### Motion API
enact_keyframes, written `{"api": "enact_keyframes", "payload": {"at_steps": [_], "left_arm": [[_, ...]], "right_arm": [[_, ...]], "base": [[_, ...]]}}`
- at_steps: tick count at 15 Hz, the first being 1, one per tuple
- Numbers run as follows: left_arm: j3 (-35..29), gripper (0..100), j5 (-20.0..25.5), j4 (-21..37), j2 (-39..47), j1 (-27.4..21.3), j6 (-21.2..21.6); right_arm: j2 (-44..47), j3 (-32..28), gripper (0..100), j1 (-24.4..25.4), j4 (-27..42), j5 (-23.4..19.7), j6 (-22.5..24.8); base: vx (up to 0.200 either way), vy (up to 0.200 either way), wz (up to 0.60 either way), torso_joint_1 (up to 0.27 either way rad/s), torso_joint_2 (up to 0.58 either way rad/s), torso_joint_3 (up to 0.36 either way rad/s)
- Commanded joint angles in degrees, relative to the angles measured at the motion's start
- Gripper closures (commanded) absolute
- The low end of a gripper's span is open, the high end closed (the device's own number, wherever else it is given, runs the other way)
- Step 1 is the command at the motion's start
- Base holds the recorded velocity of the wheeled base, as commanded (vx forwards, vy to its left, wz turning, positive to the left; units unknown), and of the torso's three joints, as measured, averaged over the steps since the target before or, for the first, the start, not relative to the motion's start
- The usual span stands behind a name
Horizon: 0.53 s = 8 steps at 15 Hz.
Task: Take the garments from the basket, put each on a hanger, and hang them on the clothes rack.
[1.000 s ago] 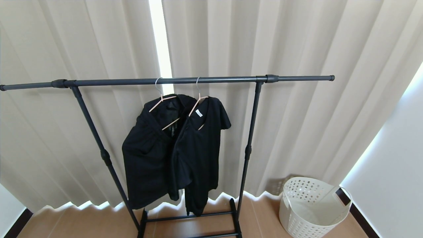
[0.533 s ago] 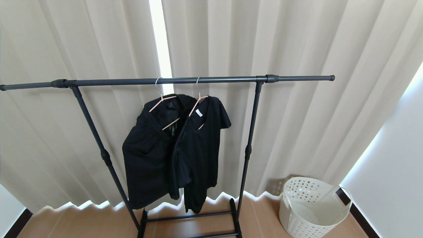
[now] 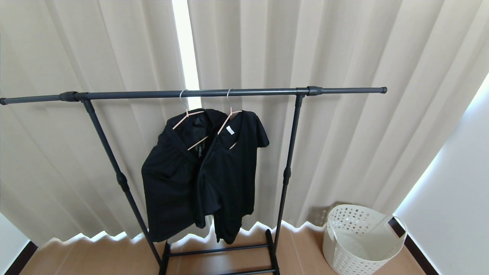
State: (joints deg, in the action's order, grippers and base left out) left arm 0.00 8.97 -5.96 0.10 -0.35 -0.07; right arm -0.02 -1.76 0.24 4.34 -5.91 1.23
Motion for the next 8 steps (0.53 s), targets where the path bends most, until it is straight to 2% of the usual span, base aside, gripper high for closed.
{"api": "enact_keyframes", "payload": {"at_steps": [1,8], "left_arm": [[0.00,0,-0.01,-0.02,-0.10,0.00,-0.01],[0.00,0,0.08,-0.02,-0.10,0.00,-0.01]], "right_arm": [[0.02,-0.09,0,0.02,0.05,-0.15,0.00],[0.02,0.09,0,0.02,-0.03,-0.24,0.26]], "base": [[0.000,0.000,0.00,0.000,0.00,0.000],[0.000,0.000,0.00,0.000,0.00,0.000]]}}
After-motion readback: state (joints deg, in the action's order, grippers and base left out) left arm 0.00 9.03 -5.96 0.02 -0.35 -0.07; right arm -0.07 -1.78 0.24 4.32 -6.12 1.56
